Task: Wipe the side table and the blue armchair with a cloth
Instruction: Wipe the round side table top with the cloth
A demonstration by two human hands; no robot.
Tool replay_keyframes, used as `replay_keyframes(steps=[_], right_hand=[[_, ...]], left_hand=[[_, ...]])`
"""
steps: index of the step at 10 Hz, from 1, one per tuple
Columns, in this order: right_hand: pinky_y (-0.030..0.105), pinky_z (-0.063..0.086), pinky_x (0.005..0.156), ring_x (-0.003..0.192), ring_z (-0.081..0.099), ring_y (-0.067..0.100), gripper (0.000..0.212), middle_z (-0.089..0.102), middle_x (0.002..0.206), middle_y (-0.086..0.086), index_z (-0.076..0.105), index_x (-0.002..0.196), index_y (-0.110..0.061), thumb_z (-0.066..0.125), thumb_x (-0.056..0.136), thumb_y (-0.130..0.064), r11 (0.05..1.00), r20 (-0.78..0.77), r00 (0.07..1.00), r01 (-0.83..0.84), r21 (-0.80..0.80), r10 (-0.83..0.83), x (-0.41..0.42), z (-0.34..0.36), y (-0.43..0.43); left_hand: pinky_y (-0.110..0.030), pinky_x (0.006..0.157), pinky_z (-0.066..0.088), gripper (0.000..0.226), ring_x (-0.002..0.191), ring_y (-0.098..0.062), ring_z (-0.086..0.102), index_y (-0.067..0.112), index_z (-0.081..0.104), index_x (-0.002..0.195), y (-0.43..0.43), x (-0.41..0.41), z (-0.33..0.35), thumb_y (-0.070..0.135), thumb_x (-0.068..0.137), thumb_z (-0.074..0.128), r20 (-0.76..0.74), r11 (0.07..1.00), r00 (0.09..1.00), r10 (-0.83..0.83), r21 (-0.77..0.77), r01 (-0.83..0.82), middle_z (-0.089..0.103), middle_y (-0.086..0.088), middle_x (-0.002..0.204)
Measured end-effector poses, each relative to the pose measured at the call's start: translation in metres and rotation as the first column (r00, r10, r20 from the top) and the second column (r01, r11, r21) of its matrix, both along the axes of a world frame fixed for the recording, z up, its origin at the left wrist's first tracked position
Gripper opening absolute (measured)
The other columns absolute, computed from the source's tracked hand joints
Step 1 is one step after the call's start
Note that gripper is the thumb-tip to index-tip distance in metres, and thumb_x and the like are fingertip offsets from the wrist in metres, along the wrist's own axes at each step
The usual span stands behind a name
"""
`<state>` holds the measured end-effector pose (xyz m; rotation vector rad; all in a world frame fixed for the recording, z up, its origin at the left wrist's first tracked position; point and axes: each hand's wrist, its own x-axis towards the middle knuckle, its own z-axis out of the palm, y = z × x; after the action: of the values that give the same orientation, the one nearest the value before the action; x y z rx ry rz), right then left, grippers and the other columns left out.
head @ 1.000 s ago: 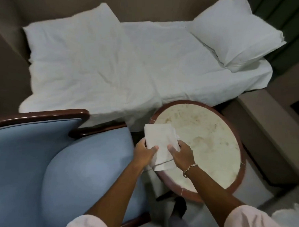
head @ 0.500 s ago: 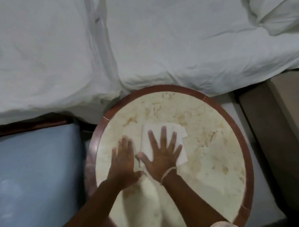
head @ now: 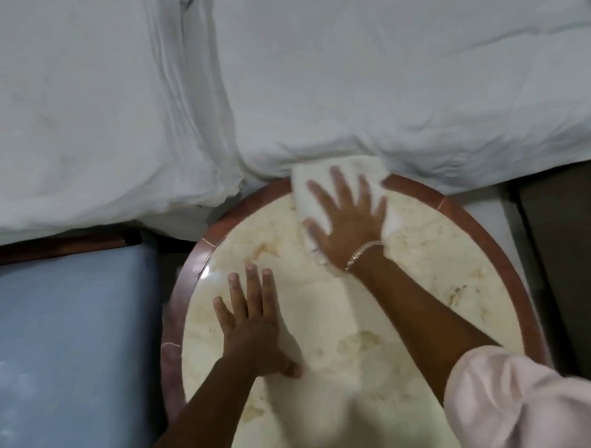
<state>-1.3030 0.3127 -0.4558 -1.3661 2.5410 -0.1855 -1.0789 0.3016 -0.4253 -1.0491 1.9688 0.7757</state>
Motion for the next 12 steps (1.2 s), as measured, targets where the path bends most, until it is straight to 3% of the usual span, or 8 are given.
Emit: replay_keyframes(steps=[2,4,5,6,8,10,11,12], right_hand=[[0.071,0.026,0.111,0.150,0.021,0.044,0.069,0.017,0.168,0.001,0.023,0.155,-0.042,0.043,0.092,-0.062,0.580,-0.083,0.574,0.811,-0.079,-0.814,-0.036,0.007,0.140],[0.070,0.017,0.113,0.154,0.011,0.040,0.073,0.017,0.169,-0.002,0.020,0.154,-0.047,0.042,0.087,-0.067,0.981,-0.057,0.980,-0.193,-0.033,0.191,0.067,0.001,0.161],[0.066,0.021,0.116,0.155,0.013,0.034,0.070,0.016,0.169,-0.003,0.024,0.154,-0.044,0.042,0.090,-0.065,0.954,-0.086,0.950,0.301,0.003,-0.300,0.038,0.005,0.200],[0.069,0.023,0.115,0.154,0.013,0.037,0.071,0.010,0.170,-0.003,0.019,0.156,-0.042,0.036,0.092,-0.068,0.235,0.065,0.242,0.967,-0.099,-0.968,0.063,0.001,0.232],[0.072,0.017,0.114,0.154,0.014,0.040,0.072,0.019,0.168,0.000,0.026,0.154,-0.042,0.045,0.088,-0.064,0.989,0.008,0.990,-0.142,-0.035,0.142,0.234,0.003,0.270],[0.069,0.026,0.114,0.150,0.020,0.047,0.078,0.014,0.169,0.008,0.004,0.154,-0.043,0.032,0.086,-0.070,0.383,-0.075,0.387,0.922,0.059,-0.919,0.282,0.014,0.263],[0.063,0.012,0.119,0.155,0.009,0.039,0.078,0.012,0.170,0.002,0.018,0.156,-0.040,0.041,0.088,-0.069,0.951,0.009,0.952,0.305,0.051,-0.306,0.354,0.010,0.214],[0.067,0.016,0.118,0.155,0.012,0.037,0.068,0.023,0.167,0.002,0.037,0.151,-0.035,0.049,0.088,-0.060,0.995,0.087,0.991,0.099,-0.013,-0.098,0.366,0.013,0.172]], left_hand=[[-0.066,0.112,-0.030,0.183,0.117,-0.036,-0.073,0.022,-0.064,0.131,-0.001,-0.005,0.004,0.073,0.042,0.088,0.057,1.000,0.998,0.016,0.018,-0.017,-0.075,-0.008,0.135],[-0.066,0.117,-0.026,0.186,0.136,-0.044,-0.058,0.025,-0.064,0.131,-0.002,-0.006,0.006,0.072,0.038,0.090,0.032,0.999,0.999,0.019,0.026,-0.020,-0.073,-0.009,0.139],[-0.077,0.119,-0.016,0.185,0.153,-0.046,-0.037,0.026,-0.041,0.153,0.002,-0.011,0.004,0.067,0.036,0.095,0.021,0.999,0.999,0.033,-0.023,-0.032,-0.048,-0.015,0.163],[-0.080,0.115,-0.013,0.195,0.158,-0.045,-0.023,0.024,-0.018,0.164,-0.001,-0.003,-0.006,0.108,-0.001,0.043,-0.092,0.994,0.992,0.085,-0.057,-0.091,-0.025,-0.016,0.174],[-0.078,0.121,-0.008,0.165,0.152,-0.030,-0.044,0.039,-0.042,0.150,0.002,-0.002,-0.005,0.111,0.028,0.042,-0.393,0.979,0.919,-0.031,-0.198,-0.051,-0.048,0.008,0.164],[-0.064,0.128,-0.006,0.143,0.161,-0.043,-0.020,0.018,-0.020,0.163,0.001,0.045,-0.010,0.077,0.070,0.071,-0.396,0.966,0.897,-0.197,-0.234,0.108,-0.027,-0.015,0.174],[-0.056,0.132,-0.004,0.107,0.164,-0.034,-0.012,0.011,-0.003,0.166,0.011,0.062,0.005,0.058,0.094,0.060,-0.510,0.986,0.846,-0.156,-0.130,0.103,-0.013,-0.017,0.176],[-0.046,0.135,0.005,0.073,0.165,-0.026,0.010,0.011,0.019,0.165,0.018,0.109,0.019,0.040,0.104,0.050,-0.661,0.981,0.738,0.138,-0.012,-0.193,0.018,-0.011,0.176]])
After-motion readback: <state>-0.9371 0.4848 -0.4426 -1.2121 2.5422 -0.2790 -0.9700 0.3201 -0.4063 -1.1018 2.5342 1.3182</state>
